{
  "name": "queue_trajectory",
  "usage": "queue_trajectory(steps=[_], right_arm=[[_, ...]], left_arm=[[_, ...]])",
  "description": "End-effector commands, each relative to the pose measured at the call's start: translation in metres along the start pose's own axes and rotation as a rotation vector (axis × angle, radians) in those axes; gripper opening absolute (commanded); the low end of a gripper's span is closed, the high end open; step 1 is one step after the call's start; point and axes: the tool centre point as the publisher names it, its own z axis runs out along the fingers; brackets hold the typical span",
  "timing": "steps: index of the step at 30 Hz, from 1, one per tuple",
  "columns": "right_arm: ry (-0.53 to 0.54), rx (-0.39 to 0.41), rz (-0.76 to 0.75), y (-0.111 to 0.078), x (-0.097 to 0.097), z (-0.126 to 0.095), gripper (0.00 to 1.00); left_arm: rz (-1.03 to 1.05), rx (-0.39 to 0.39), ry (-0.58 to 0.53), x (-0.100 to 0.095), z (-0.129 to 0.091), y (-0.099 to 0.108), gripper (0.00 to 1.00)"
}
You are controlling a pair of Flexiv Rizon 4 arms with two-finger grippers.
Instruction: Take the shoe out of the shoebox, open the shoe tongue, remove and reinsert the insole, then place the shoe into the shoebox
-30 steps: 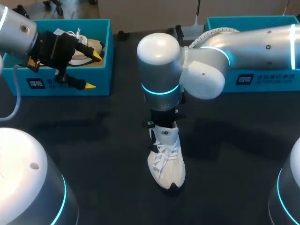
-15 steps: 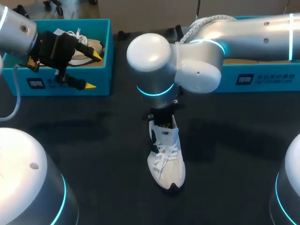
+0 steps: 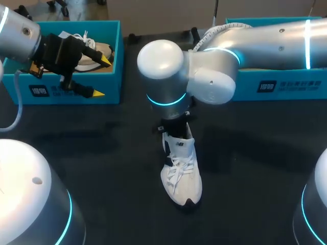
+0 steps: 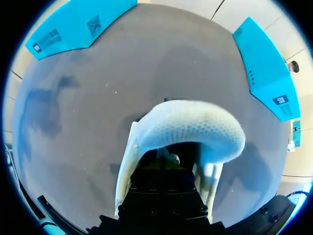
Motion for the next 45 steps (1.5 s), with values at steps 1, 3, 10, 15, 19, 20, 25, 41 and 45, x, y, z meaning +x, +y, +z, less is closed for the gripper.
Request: queue_trajectory(steps=[1, 3, 10, 15, 19, 20, 25, 41, 45], right_arm=[[-0.042, -0.048, 0.006, -0.001, -0.004, -0.017, 0.0], [-0.056, -0.058, 0.002, 0.003, -0.007, -0.021, 0.0], [-0.065, -0.077, 0.004, 0.019, -0.012, -0.009, 0.0], [-0.043, -0.064, -0.014, 0.025, -0.007, 0.005, 0.0], [-0.019, -0.029, -0.014, 0.02, -0.003, 0.017, 0.0], [-0.012, -0.027, -0.014, 0.019, -0.002, 0.019, 0.0], [0.009, -0.01, -0.02, 0.012, 0.0, 0.012, 0.0], [0.142, 0.19, -0.025, -0.017, -0.011, -0.051, 0.0], [0.189, 0.279, -0.034, -0.03, -0.013, -0.058, 0.0]], left_arm=[[0.0, -0.003, 0.003, 0.0, 0.0, 0.0, 1.0], [0.0, -0.003, 0.003, 0.0, 0.0, 0.0, 1.0], [0.0, -0.003, 0.003, 0.0, 0.0, 0.0, 1.0], [0.0, -0.003, 0.003, 0.0, 0.0, 0.0, 1.0], [0.0, -0.003, 0.003, 0.0, 0.0, 0.0, 1.0], [0.0, -0.003, 0.003, 0.0, 0.0, 0.0, 1.0], [0.0, -0.003, 0.003, 0.0, 0.0, 0.0, 1.0], [0.0, -0.003, 0.003, 0.0, 0.0, 0.0, 1.0], [0.0, -0.003, 0.003, 0.0, 0.0, 0.0, 1.0]])
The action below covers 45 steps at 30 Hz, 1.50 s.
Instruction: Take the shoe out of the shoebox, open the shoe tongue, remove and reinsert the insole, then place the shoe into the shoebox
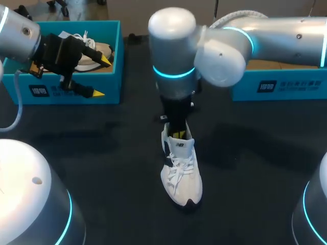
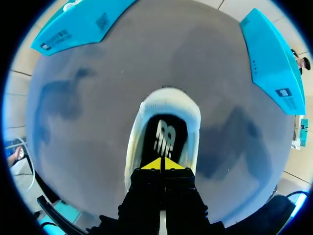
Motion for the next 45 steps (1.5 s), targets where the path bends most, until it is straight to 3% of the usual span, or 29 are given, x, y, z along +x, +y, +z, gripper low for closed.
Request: queue_trajectory(steps=[1, 6, 12, 14, 15, 16, 37, 45], right_arm=[[0.045, 0.061, -0.009, -0.008, -0.009, -0.004, 0.0], [0.071, 0.132, 0.014, -0.024, -0.01, -0.008, 0.0], [0.115, 0.15, 0.047, -0.036, -0.005, -0.007, 0.0], [0.128, 0.144, 0.061, -0.037, -0.003, -0.008, 0.26], [0.132, 0.145, 0.068, -0.037, -0.002, -0.008, 0.47], [0.134, 0.142, 0.072, -0.037, -0.002, -0.008, 1.0], [0.177, 0.177, 0.061, -0.037, 0.001, 0.007, 1.0], [0.168, 0.176, 0.062, -0.037, -0.002, -0.002, 1.0]], left_arm=[[0.0, -0.003, 0.003, 0.0, 0.0, 0.0, 1.0], [0.0, -0.003, 0.003, 0.0, 0.0, 0.0, 1.0], [0.0, -0.003, 0.003, 0.0, 0.0, 0.0, 1.0], [0.0, -0.003, 0.003, 0.0, 0.0, 0.0, 1.0], [0.0, -0.003, 0.003, 0.0, 0.0, 0.0, 1.0], [0.0, -0.003, 0.003, 0.0, 0.0, 0.0, 1.0], [0.0, -0.003, 0.003, 0.0, 0.0, 0.0, 1.0], [0.0, -0.003, 0.003, 0.0, 0.0, 0.0, 1.0]])
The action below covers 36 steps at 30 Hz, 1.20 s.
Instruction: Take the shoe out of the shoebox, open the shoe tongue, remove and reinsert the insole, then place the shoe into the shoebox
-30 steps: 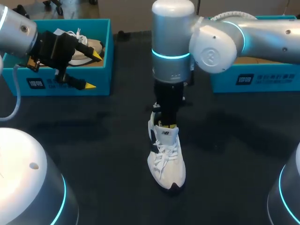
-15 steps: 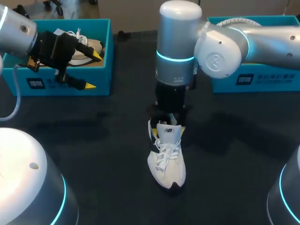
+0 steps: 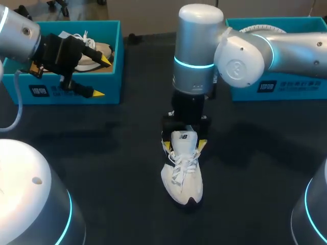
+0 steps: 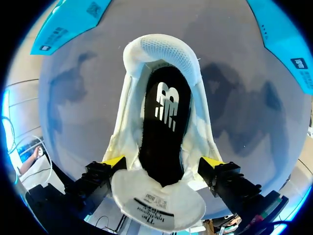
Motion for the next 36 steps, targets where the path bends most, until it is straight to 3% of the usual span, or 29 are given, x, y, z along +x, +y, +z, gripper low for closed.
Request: queue_trajectory(steps=[1, 18, 27, 36], right_arm=[[-0.007, -0.005, -0.002, -0.002, 0.001, -0.008, 1.0], [-0.068, 0.003, 0.041, -0.027, 0.006, -0.042, 1.0], [-0.088, 0.008, 0.104, -0.06, 0.013, -0.061, 1.0], [-0.077, 0.012, 0.171, -0.093, 0.018, -0.058, 1.0]], left_arm=[[0.0, -0.003, 0.003, 0.0, 0.0, 0.0, 1.0], [0.0, -0.003, 0.003, 0.0, 0.0, 0.0, 1.0], [0.0, -0.003, 0.003, 0.0, 0.0, 0.0, 1.0], [0.0, -0.003, 0.003, 0.0, 0.0, 0.0, 1.0]])
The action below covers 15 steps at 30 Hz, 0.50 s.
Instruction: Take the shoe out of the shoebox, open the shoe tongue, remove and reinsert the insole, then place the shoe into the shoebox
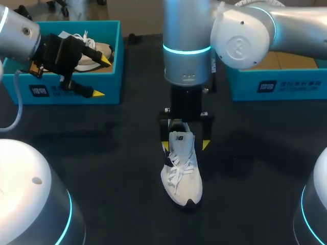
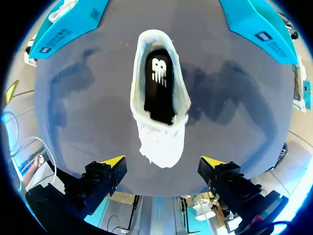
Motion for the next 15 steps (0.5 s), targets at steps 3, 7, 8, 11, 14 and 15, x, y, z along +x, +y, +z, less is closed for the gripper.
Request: queue_trajectory(steps=[3, 7, 8, 11, 14, 15], right_arm=[[0.018, -0.021, 0.027, -0.014, -0.005, 0.007, 1.0], [0.012, -0.028, 0.035, -0.015, -0.004, 0.008, 0.36], [0.012, -0.029, 0.033, -0.014, -0.003, 0.008, 0.33], [0.009, -0.029, 0.025, -0.012, -0.001, 0.009, 0.28], [0.01, -0.033, 0.012, -0.006, -0.001, 0.011, 0.27], [0.011, -0.032, 0.007, -0.004, 0.0, 0.012, 0.27]], left_arm=[[0.0, -0.003, 0.003, 0.0, 0.0, 0.0, 1.0], [0.0, -0.003, 0.003, 0.0, 0.0, 0.0, 1.0], [0.0, -0.003, 0.003, 0.0, 0.0, 0.0, 1.0], [0.0, -0.003, 0.003, 0.0, 0.0, 0.0, 1.0], [0.0, -0.003, 0.003, 0.0, 0.0, 0.0, 1.0], [0.0, -0.003, 0.003, 0.0, 0.0, 0.0, 1.0]])
